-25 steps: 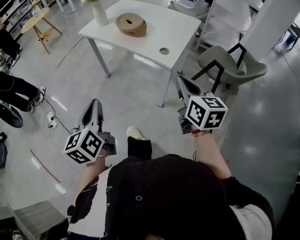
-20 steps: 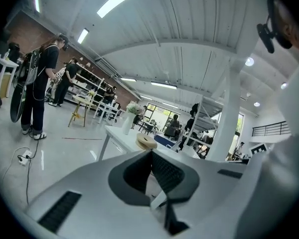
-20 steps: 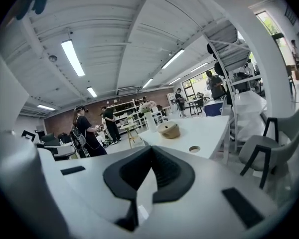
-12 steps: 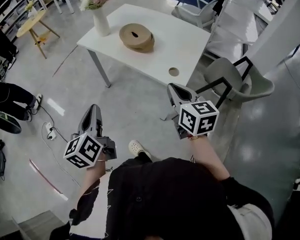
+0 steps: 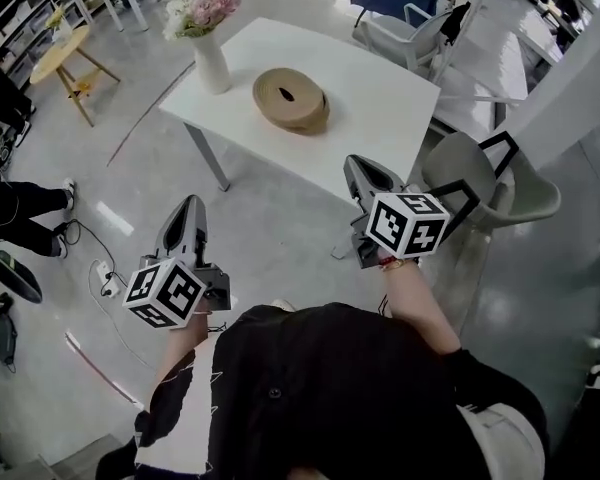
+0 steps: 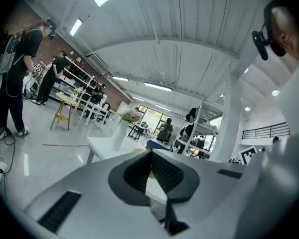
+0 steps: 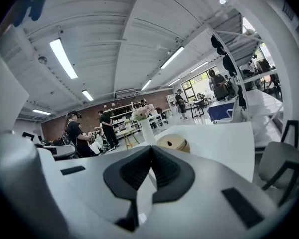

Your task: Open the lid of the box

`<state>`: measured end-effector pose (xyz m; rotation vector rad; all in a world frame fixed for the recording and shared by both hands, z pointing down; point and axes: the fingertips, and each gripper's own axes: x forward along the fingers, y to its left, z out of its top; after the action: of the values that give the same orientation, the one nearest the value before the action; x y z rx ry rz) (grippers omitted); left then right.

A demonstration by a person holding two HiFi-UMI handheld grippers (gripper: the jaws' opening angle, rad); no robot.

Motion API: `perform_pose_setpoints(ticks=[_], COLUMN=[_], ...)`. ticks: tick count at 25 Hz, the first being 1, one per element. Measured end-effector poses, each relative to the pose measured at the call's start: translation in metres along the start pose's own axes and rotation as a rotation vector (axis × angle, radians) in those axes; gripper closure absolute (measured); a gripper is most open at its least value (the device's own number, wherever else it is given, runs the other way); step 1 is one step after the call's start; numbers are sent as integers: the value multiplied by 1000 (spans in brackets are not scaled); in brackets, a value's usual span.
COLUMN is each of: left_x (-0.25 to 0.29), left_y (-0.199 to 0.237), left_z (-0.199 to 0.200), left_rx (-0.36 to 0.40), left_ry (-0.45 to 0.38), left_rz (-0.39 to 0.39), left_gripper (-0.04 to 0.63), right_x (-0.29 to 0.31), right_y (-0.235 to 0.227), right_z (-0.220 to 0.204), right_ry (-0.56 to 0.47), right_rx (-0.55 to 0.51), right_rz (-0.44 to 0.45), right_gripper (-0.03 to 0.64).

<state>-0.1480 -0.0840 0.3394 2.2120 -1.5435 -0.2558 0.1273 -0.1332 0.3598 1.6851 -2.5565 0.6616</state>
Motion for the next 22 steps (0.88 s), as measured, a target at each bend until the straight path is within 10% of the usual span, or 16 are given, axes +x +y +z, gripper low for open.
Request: perform_pose_setpoints(ticks=[22], left_x=[21], left_y=[89], left_z=[15], left_rx=[-15], left_ry=[28], left_rz=[84], left_gripper=[586], right_x=[70], right_y=[-51], right_z=[-20], right_ry=[94], right_rx=[137], right_rz=[-143], right_gripper=[612])
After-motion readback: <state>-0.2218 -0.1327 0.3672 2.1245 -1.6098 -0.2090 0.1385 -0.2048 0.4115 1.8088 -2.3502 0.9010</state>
